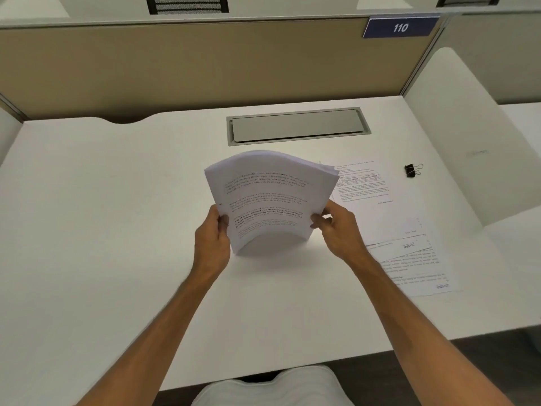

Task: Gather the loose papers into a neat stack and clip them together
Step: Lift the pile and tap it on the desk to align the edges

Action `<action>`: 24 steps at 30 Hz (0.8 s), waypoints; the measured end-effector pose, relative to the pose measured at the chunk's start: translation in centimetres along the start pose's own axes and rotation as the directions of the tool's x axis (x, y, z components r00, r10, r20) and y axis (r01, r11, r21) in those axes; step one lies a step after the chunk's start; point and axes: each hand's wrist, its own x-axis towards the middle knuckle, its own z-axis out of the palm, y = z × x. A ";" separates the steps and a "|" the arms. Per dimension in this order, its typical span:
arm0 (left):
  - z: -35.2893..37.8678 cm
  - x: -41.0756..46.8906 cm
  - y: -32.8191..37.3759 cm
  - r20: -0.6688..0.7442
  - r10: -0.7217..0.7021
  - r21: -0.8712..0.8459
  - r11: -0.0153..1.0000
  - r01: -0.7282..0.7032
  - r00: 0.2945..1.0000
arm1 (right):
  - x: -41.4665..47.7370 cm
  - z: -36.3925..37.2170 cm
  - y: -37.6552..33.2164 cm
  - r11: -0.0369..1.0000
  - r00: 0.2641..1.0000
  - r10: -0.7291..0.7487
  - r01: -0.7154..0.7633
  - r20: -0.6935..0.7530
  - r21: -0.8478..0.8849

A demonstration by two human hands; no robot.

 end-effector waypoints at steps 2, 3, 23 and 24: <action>0.1 0.0 -0.1 -0.037 -0.010 -0.030 1.000 0.009 0.999 | -0.1 0.1 0.0 1.000 0.999 0.009 -0.009 -0.042 0.011; 0.1 0.0 -0.2 -0.051 -0.012 -0.055 0.998 0.009 0.999 | -0.2 0.1 0.0 1.000 0.998 0.007 -0.006 -0.065 0.019; 1.1 -1.6 0.2 -0.010 -0.116 -0.279 0.954 0.109 0.993 | -1.1 -3.5 3.1 0.998 0.997 -0.012 0.017 -0.076 0.056; 1.4 -1.6 0.4 -0.007 -0.146 -0.307 0.942 0.136 0.989 | -0.9 -4.1 3.5 0.997 0.998 0.013 -0.008 -0.064 0.077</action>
